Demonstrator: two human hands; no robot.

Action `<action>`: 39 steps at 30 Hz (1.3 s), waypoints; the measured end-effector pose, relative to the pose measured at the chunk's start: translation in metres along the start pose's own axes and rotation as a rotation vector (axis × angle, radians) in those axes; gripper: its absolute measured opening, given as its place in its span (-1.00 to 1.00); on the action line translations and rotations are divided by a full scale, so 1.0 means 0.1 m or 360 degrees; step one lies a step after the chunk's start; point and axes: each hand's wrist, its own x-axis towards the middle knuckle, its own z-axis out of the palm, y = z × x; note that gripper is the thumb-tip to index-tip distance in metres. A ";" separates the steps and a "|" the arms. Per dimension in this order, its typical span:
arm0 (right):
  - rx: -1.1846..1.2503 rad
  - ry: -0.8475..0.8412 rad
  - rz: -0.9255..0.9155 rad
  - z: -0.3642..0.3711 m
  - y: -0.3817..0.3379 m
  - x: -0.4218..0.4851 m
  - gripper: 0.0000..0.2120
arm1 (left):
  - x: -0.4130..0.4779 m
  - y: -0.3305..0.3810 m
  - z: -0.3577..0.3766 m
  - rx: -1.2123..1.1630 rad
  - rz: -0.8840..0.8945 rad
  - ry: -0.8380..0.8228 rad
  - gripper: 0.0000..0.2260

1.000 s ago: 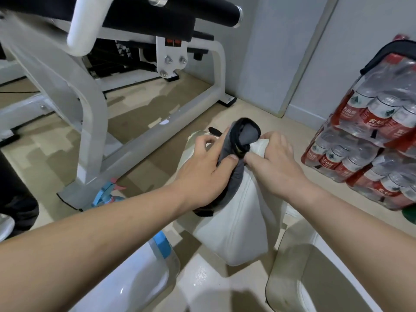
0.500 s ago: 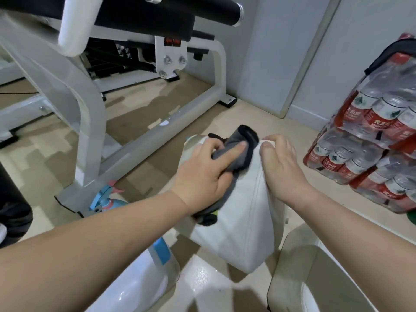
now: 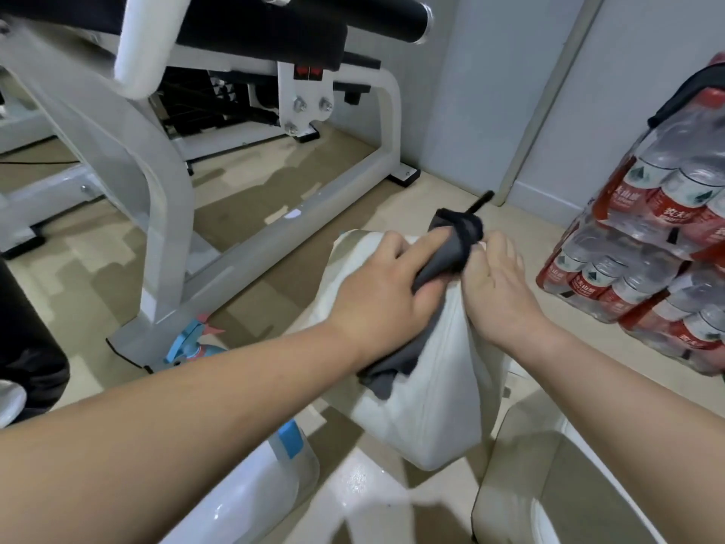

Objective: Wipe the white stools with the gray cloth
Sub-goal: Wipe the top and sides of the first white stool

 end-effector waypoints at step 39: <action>0.0193 0.0036 0.0349 -0.17 0.05 -0.02 -0.50 | -0.03 -0.64 0.03 0.0413 -0.0481 -0.0202 -0.57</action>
